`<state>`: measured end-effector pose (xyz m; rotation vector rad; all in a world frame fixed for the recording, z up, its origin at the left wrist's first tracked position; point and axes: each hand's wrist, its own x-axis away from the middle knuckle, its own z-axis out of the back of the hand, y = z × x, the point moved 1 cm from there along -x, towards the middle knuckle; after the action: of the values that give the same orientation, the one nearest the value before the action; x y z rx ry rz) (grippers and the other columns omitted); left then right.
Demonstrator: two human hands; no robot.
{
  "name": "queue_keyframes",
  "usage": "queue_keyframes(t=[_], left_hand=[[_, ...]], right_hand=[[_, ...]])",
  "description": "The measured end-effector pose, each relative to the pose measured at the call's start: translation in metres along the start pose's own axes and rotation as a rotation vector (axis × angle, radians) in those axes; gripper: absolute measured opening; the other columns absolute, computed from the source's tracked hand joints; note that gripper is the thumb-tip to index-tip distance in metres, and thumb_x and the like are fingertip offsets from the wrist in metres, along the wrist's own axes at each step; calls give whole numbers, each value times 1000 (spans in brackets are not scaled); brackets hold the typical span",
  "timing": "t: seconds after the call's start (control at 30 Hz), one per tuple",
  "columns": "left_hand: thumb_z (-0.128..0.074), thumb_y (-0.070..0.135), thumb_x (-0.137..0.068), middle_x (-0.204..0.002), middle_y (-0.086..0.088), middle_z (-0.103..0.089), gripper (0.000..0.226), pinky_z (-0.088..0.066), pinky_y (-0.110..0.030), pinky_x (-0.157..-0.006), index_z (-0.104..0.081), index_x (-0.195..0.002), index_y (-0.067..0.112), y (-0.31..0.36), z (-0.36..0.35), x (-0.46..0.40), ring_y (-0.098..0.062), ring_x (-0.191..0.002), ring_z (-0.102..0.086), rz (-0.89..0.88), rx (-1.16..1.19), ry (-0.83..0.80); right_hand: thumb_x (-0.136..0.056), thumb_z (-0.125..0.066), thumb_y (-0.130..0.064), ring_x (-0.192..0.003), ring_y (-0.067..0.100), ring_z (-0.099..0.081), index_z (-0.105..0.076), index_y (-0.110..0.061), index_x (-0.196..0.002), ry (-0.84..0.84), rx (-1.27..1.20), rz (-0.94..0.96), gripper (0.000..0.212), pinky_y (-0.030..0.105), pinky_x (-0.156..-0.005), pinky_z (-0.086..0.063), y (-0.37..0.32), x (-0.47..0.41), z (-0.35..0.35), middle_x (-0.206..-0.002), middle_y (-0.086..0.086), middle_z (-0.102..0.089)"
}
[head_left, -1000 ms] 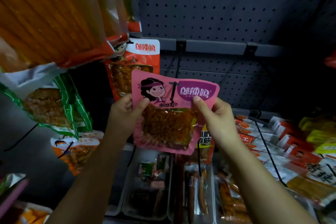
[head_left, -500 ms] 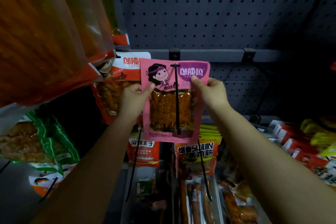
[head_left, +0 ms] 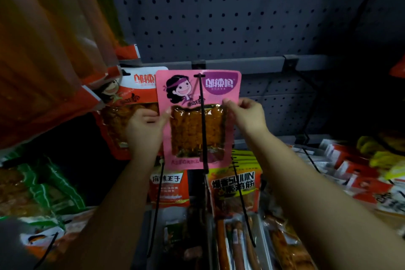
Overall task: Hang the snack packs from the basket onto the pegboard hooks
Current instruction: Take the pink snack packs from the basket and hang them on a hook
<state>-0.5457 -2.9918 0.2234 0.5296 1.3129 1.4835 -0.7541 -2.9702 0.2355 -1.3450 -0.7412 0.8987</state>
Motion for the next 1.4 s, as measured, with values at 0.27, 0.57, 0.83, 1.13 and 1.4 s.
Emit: queue_keyframes(t=[0.27,0.57,0.83,1.13,1.4], left_hand=[[-61,14,-89,-68,6,-56,13,-40,-4,-55,-55,-78,18,20,-6,89,5,-58,-55,-183,257,-279],[-63,5,-86,-63,9,-59,27,-43,-10,-59,-57,-72,28,29,-118,303,4,-58,-55,-152,296,-1020],[-61,2,-86,-70,10,-61,31,-44,-23,-66,-56,-77,31,-84,-216,522,-9,-68,-58,42,-14,-1348],[-63,1,-85,-83,-6,-65,32,-49,-42,-80,-57,-75,31,-354,-299,702,-35,-90,-64,245,-356,-1419],[-59,10,-90,-134,-17,-53,50,-41,-50,-103,-42,-136,8,-492,-342,776,-35,-123,-51,608,-436,-1456]], right_hand=[[-89,-62,-14,-71,11,-55,-64,-18,-82,32,-83,-20,8,24,-69,-44,41,77,79,-77,2,-63],[-90,-59,-7,-53,5,-55,-65,-11,-78,263,-88,-215,14,16,-55,-44,141,225,268,-70,7,-63],[-92,-56,-4,-46,3,-53,-60,-13,-72,468,42,-622,23,17,-51,-42,307,329,439,-62,5,-59],[-89,-59,-21,-78,22,-62,-67,-15,-88,116,405,-940,10,25,-67,-42,603,379,493,-82,4,-68],[-84,-69,-33,-121,34,-51,-44,-6,-135,-97,629,-906,63,38,-101,-41,787,349,481,-131,20,-53]])
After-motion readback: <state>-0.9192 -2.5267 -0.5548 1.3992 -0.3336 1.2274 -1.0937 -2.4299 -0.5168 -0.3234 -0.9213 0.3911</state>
